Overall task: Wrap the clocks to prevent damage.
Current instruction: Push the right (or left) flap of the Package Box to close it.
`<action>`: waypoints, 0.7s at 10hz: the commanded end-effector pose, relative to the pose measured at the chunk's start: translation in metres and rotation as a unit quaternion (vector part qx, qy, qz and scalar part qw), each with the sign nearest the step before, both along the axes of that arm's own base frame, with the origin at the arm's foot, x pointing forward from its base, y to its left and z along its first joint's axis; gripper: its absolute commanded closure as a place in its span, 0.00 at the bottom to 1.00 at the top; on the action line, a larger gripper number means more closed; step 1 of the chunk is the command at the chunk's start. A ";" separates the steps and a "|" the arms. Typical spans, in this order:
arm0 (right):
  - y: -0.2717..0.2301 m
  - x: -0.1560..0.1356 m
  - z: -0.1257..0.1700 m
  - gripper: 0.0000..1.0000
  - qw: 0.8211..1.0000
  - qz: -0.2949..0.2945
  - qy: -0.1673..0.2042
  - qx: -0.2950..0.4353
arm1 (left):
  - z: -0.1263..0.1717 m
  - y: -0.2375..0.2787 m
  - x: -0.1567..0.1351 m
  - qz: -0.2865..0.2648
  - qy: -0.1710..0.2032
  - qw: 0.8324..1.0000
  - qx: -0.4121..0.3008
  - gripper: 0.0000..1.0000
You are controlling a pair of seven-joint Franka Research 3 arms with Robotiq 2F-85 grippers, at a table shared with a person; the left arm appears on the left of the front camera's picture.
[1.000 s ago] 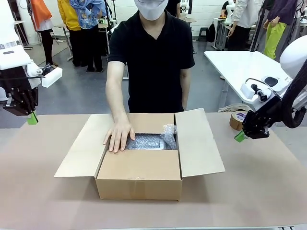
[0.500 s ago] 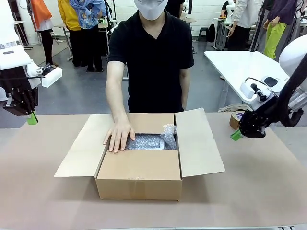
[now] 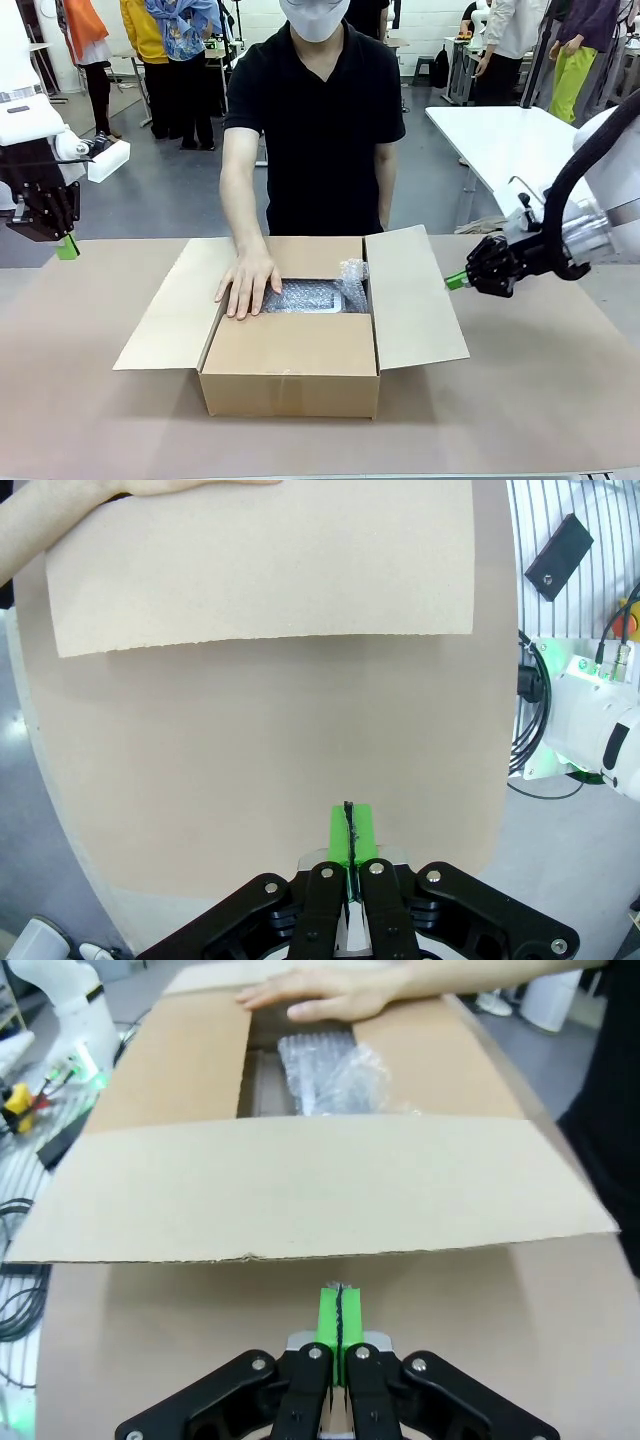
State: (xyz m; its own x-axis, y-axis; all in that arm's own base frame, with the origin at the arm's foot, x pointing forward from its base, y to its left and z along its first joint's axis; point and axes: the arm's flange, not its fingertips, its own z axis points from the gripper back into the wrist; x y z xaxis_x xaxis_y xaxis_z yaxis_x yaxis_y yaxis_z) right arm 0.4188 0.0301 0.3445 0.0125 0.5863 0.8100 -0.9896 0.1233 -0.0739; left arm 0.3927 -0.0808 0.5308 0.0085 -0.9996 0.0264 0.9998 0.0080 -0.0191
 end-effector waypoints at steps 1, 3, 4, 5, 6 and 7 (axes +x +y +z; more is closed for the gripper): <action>0.008 0.006 -0.025 0.99 0.999 0.026 0.020 0.011 | 0.003 0.001 0.001 0.006 0.003 1.000 0.002 1.00; 0.015 0.009 -0.036 0.99 0.999 0.016 0.025 0.022 | 0.003 0.001 0.001 0.006 0.003 1.000 0.002 1.00; 0.019 0.006 -0.039 0.99 0.999 0.007 0.026 0.026 | 0.003 0.001 0.001 0.006 0.003 1.000 0.002 1.00; 0.024 0.003 -0.037 0.99 0.999 0.002 0.032 0.036 | 0.003 0.001 0.001 0.006 0.003 1.000 0.002 1.00; 0.028 0.001 -0.032 0.99 0.998 -0.002 0.036 0.055 | 0.003 0.001 0.001 0.006 0.003 1.000 0.002 1.00; 0.032 -0.006 -0.030 0.99 0.995 0.009 0.054 0.088 | 0.003 0.001 0.001 0.006 0.003 1.000 0.002 1.00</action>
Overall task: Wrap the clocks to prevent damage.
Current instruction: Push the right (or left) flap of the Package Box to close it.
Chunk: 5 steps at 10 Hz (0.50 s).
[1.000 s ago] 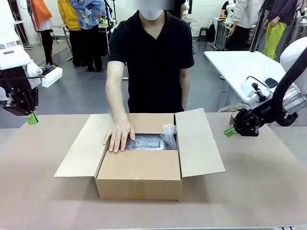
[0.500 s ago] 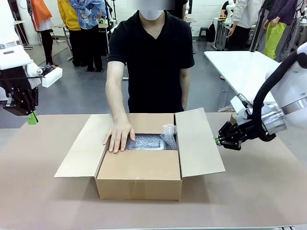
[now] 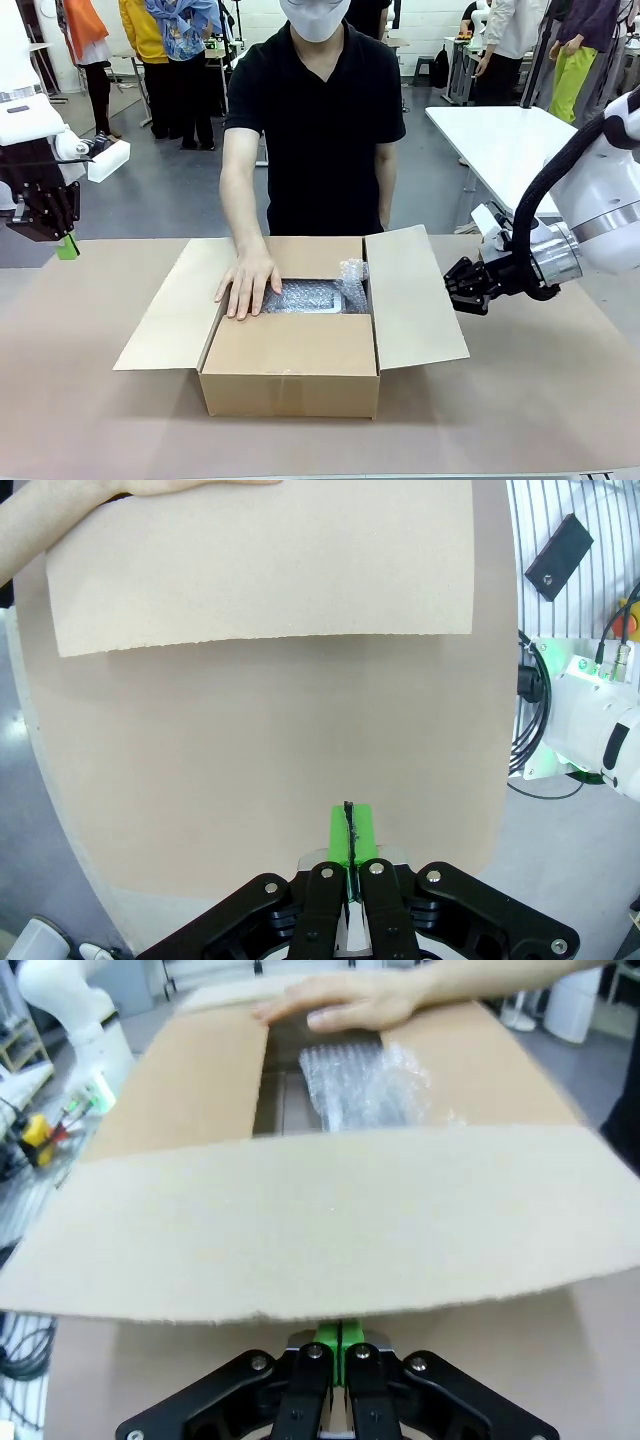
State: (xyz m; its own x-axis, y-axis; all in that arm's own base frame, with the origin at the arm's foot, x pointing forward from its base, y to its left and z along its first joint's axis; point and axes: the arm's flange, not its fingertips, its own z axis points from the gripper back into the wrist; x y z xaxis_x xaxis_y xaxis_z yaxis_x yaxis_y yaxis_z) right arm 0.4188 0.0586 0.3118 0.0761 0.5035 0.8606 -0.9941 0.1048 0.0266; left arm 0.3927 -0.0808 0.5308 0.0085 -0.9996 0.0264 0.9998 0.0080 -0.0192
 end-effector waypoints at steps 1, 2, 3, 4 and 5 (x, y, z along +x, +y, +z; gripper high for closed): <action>0.006 -0.010 0.004 0.99 0.996 0.009 0.036 0.081 | 0.003 0.001 0.001 0.006 0.003 1.000 0.002 1.00; 0.011 -0.012 0.004 0.99 0.992 0.018 0.053 0.112 | 0.003 0.001 0.001 0.006 0.003 1.000 0.002 1.00; 0.015 -0.012 0.003 0.99 0.989 0.025 0.064 0.131 | 0.003 0.001 0.001 0.006 0.003 1.000 0.002 1.00; 0.019 -0.014 0.002 0.99 0.987 0.034 0.070 0.140 | 0.003 0.001 0.001 0.006 0.003 1.000 0.002 1.00; 0.024 -0.015 0.002 0.99 0.986 0.040 0.071 0.145 | 0.003 0.001 0.001 0.006 0.003 1.000 0.002 1.00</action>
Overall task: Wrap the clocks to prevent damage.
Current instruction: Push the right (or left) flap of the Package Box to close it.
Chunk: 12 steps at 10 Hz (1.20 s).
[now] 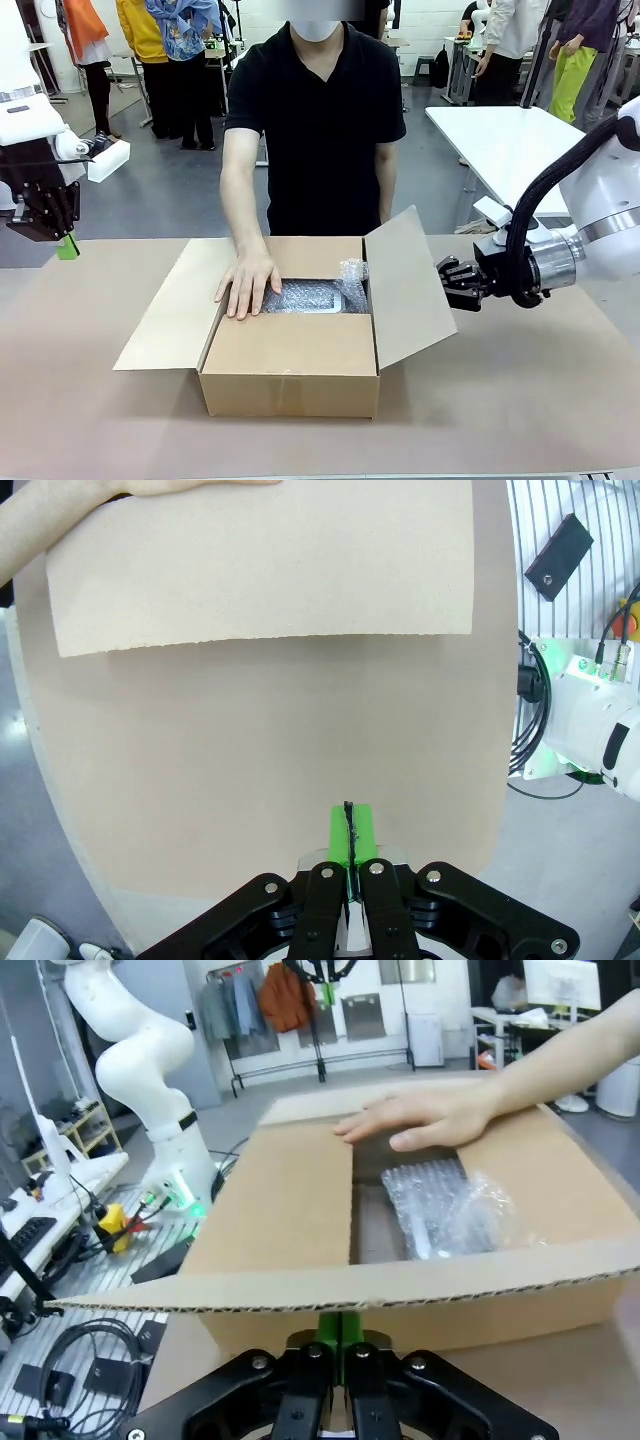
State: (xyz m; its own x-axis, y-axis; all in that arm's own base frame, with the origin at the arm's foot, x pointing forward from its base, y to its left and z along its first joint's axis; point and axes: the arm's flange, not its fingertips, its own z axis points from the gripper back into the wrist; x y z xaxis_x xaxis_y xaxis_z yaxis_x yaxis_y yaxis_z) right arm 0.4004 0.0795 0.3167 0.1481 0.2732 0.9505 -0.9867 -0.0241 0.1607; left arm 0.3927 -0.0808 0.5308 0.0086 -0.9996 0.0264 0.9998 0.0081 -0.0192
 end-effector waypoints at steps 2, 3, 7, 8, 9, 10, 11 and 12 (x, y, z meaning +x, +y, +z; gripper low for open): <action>0.021 0.001 0.005 0.99 1.000 -0.005 -0.004 0.010 | 0.003 0.001 0.001 0.006 0.003 1.000 0.002 1.00; 0.032 0.003 0.005 0.99 1.000 -0.010 -0.005 0.005 | 0.003 0.001 0.001 0.006 0.003 1.000 0.002 1.00; 0.061 0.014 0.016 0.99 1.000 -0.008 -0.027 -0.001 | 0.003 0.001 0.001 0.006 0.003 1.000 0.002 1.00; 0.066 0.016 0.016 0.99 0.999 -0.008 -0.033 -0.007 | 0.003 0.001 0.001 0.006 0.003 1.000 0.002 1.00; 0.070 0.019 0.015 0.99 0.999 -0.009 -0.034 -0.010 | 0.003 0.001 0.001 0.006 0.003 1.000 0.002 1.00; 0.074 0.023 0.014 0.99 0.999 -0.012 -0.034 -0.013 | 0.003 0.001 0.001 0.006 0.003 1.000 0.002 1.00; 0.076 0.028 0.009 0.99 0.999 -0.014 -0.038 -0.023 | 0.003 0.001 0.001 0.006 0.003 1.000 0.002 1.00; 0.077 0.035 0.001 0.99 0.999 -0.020 -0.030 -0.035 | 0.003 0.001 0.001 0.006 0.003 1.000 0.002 1.00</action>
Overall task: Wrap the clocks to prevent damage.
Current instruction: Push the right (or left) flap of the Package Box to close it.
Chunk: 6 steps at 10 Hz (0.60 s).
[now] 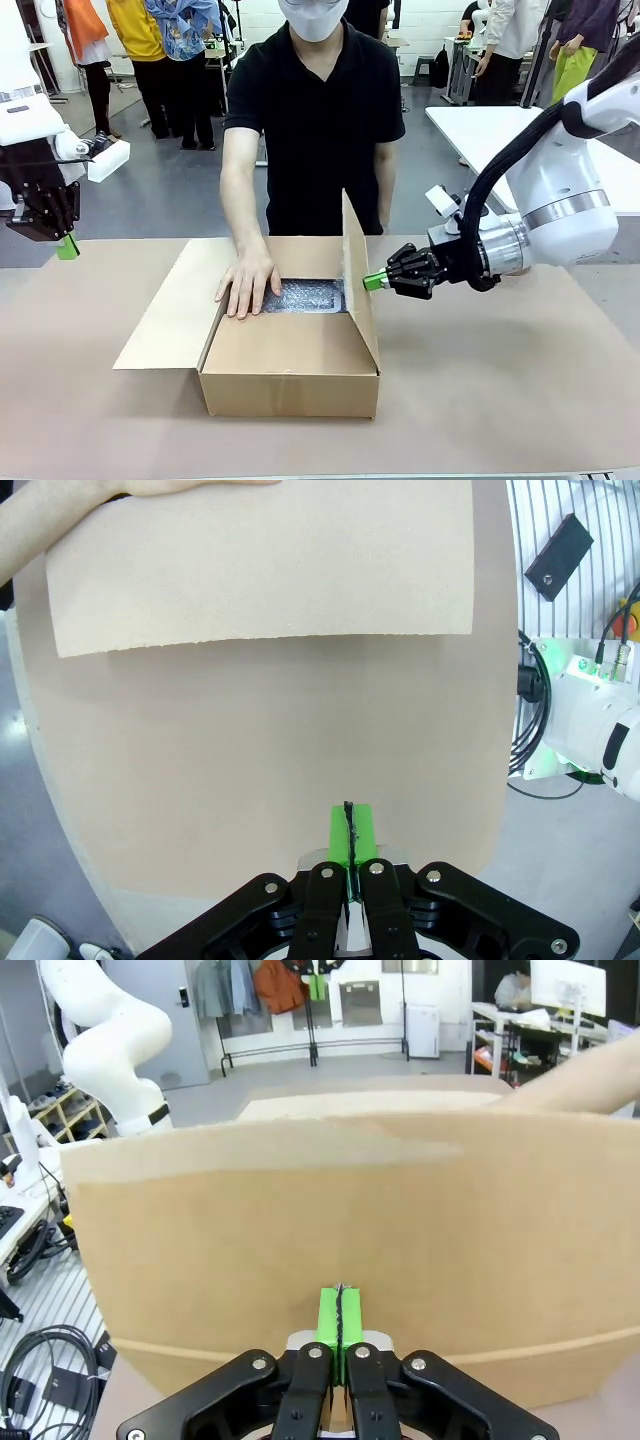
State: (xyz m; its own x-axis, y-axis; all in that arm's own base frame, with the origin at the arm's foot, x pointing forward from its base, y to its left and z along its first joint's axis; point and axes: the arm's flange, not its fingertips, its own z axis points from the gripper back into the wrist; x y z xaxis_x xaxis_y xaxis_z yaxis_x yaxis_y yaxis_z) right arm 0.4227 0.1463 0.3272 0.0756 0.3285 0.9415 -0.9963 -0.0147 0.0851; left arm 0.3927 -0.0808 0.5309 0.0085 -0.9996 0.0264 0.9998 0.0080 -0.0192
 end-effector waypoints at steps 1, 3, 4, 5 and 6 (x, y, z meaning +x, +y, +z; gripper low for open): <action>0.012 0.018 -0.015 0.99 1.000 -0.022 0.008 -0.015 | 0.003 0.001 0.001 0.006 0.003 1.000 0.002 1.00; 0.017 0.024 -0.024 0.99 0.999 -0.022 0.015 -0.029 | 0.003 0.001 0.001 0.006 0.003 1.000 0.002 1.00; 0.019 0.025 -0.026 0.99 0.999 -0.021 0.017 -0.033 | 0.003 0.001 0.001 0.006 0.003 1.000 0.002 1.00; 0.022 0.026 -0.027 0.99 0.999 -0.020 0.016 -0.035 | 0.003 0.001 0.001 0.006 0.003 1.000 0.002 1.00; 0.024 0.027 -0.027 0.99 0.999 -0.019 0.015 -0.037 | 0.003 0.001 0.001 0.006 0.003 1.000 0.002 1.00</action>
